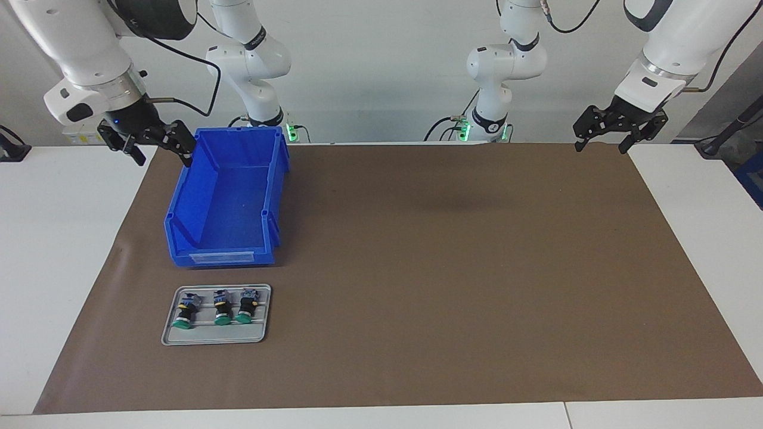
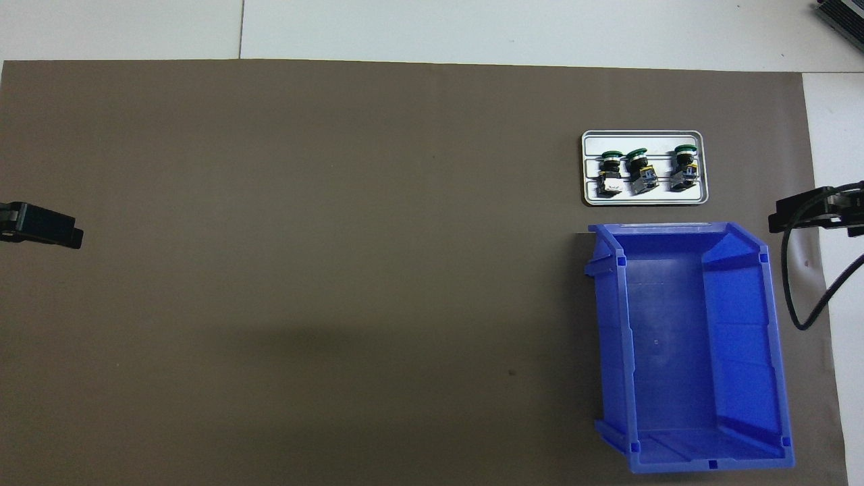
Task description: Place and press button with both arms
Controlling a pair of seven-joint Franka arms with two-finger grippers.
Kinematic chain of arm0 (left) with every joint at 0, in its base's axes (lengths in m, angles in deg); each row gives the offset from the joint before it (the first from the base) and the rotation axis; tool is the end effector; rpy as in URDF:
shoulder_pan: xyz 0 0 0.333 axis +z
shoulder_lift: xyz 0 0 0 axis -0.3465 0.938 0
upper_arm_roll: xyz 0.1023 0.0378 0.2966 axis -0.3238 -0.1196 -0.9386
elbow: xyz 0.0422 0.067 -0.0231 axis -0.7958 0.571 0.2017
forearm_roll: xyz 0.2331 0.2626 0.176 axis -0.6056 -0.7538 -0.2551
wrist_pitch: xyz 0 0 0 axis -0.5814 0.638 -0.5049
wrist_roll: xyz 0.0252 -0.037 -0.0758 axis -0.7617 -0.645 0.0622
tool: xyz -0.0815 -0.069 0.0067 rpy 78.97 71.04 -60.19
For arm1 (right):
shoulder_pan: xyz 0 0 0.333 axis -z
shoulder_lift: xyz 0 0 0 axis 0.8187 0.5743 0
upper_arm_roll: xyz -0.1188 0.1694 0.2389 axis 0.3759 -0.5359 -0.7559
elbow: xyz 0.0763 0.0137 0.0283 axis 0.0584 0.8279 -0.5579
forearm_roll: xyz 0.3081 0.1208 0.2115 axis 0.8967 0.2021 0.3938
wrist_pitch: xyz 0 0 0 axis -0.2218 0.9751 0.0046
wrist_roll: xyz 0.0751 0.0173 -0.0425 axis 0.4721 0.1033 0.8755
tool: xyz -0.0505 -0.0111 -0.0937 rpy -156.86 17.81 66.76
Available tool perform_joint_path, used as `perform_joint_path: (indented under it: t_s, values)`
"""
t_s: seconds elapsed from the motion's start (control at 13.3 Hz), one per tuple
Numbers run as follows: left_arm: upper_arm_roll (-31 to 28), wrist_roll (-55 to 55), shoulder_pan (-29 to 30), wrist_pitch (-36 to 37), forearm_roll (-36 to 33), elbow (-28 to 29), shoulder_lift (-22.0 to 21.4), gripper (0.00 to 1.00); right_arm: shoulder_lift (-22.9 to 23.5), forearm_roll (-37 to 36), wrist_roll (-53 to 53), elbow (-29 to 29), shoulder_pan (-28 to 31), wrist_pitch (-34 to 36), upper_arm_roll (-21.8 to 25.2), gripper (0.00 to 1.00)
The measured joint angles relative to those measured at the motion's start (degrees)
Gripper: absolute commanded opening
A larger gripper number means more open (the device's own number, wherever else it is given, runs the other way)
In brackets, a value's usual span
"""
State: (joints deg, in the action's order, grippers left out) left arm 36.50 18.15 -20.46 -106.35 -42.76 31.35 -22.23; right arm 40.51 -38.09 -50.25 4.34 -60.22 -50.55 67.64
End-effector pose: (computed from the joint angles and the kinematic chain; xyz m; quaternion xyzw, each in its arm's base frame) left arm 0.5344 -0.0102 0.6395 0.9977 -0.0642 -0.0221 0.0075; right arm 0.5481 -0.0387 0.6228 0.9993 -0.0347 -0.0137 0.0029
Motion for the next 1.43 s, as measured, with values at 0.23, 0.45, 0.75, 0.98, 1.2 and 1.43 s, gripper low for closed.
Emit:
perform_joint_path:
  t_s: [0.23, 0.45, 0.75, 0.98, 1.2, 1.43]
  values:
    - [0.0, 0.0, 0.0, 0.0, 0.0, 0.0, 0.0, 1.00, 0.0, -0.1, 0.0, 0.0, -0.1, 0.0, 0.0, 1.00]
    - [0.0, 0.0, 0.0, 0.0, 0.0, 0.0, 0.0, 1.00, 0.0, -0.2, 0.0, 0.0, -0.1, 0.1, 0.0, 1.00]
    - [0.0, 0.0, 0.0, 0.0, 0.0, 0.0, 0.0, 1.00, 0.0, -0.2, 0.0, 0.3, -0.2, -1.1, 0.0, 1.00]
    - [0.0, 0.0, 0.0, 0.0, 0.0, 0.0, 0.0, 1.00, 0.6, -0.2, 0.0, 2.3, -0.6, -7.3, -0.1, 1.00]
    - [0.0, 0.0, 0.0, 0.0, 0.0, 0.0, 0.0, 1.00, 6.6, 0.0, 1.0, 3.5, -0.9, -17.7, -0.2, 1.00]
    - [0.0, 0.0, 0.0, 0.0, 0.0, 0.0, 0.0, 1.00, 16.9, 3.5, 5.5, 2.5, -1.1, -29.3, -0.3, 1.00]
